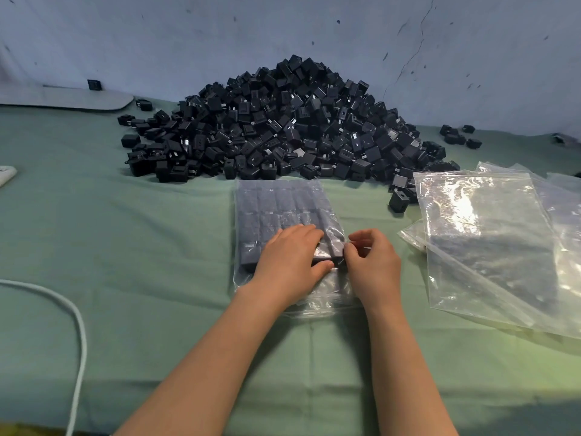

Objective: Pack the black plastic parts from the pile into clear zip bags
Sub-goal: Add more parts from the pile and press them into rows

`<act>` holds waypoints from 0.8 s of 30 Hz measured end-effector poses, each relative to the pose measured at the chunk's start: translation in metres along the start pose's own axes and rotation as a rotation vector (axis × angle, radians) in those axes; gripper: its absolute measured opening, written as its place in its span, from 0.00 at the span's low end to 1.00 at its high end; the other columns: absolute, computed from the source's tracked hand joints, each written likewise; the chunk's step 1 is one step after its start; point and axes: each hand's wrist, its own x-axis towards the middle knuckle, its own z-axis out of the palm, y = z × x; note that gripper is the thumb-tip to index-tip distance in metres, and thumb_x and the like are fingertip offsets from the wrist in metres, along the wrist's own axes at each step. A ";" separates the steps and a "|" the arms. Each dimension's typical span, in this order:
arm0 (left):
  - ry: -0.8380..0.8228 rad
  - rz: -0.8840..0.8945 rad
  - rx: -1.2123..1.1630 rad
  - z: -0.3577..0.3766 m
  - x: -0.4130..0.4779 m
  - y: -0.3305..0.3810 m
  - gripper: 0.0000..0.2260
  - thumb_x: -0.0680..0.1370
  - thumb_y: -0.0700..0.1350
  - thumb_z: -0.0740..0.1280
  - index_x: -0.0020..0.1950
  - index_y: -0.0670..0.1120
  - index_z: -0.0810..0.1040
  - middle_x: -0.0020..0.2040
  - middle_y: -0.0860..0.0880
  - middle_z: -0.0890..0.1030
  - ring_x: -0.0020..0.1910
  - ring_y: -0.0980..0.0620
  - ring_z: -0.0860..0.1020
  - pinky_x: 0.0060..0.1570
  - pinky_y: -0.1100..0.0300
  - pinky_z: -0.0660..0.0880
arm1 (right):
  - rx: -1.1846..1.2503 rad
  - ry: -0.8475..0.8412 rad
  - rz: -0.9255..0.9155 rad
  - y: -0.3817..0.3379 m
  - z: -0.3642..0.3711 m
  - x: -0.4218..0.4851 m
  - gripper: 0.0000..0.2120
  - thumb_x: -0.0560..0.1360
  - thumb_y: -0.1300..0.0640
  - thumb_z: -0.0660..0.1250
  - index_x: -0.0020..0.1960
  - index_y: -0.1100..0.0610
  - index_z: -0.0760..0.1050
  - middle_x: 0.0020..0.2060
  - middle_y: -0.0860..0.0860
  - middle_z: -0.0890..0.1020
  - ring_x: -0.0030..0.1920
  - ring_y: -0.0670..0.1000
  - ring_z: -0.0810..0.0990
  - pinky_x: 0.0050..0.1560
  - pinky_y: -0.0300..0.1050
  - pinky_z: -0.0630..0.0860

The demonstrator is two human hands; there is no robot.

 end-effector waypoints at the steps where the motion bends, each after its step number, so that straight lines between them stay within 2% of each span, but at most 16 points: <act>1: 0.008 -0.003 0.007 0.001 0.001 0.000 0.21 0.77 0.56 0.64 0.67 0.49 0.69 0.66 0.53 0.72 0.67 0.51 0.67 0.67 0.55 0.62 | 0.003 0.000 0.004 0.000 0.000 0.000 0.04 0.74 0.64 0.66 0.49 0.58 0.76 0.43 0.51 0.79 0.46 0.52 0.79 0.50 0.42 0.73; 5: 0.037 -0.020 0.017 0.003 0.002 0.003 0.18 0.77 0.56 0.64 0.63 0.49 0.71 0.61 0.53 0.74 0.64 0.51 0.69 0.65 0.54 0.64 | 0.007 -0.005 0.000 0.000 0.000 0.000 0.04 0.74 0.65 0.66 0.46 0.58 0.76 0.41 0.50 0.79 0.45 0.52 0.79 0.49 0.41 0.73; 10: 0.058 -0.028 0.007 0.003 0.001 0.004 0.18 0.77 0.56 0.64 0.62 0.48 0.71 0.60 0.53 0.75 0.63 0.51 0.70 0.64 0.54 0.65 | 0.020 -0.004 -0.004 0.000 0.000 0.000 0.06 0.73 0.66 0.65 0.44 0.56 0.76 0.40 0.51 0.80 0.44 0.51 0.79 0.47 0.40 0.72; 16: 0.080 -0.029 0.010 0.003 0.000 0.006 0.17 0.77 0.56 0.64 0.61 0.49 0.71 0.59 0.54 0.75 0.61 0.51 0.71 0.61 0.56 0.66 | 0.025 -0.043 0.000 0.000 0.000 0.000 0.06 0.75 0.64 0.64 0.48 0.56 0.76 0.43 0.48 0.80 0.43 0.50 0.79 0.47 0.41 0.72; 24: 0.082 -0.044 0.012 0.002 0.001 0.005 0.17 0.77 0.56 0.65 0.62 0.49 0.71 0.60 0.54 0.75 0.61 0.52 0.71 0.55 0.58 0.66 | 0.008 -0.055 0.002 -0.001 0.000 -0.001 0.06 0.74 0.65 0.64 0.47 0.56 0.76 0.41 0.48 0.80 0.43 0.51 0.79 0.49 0.43 0.74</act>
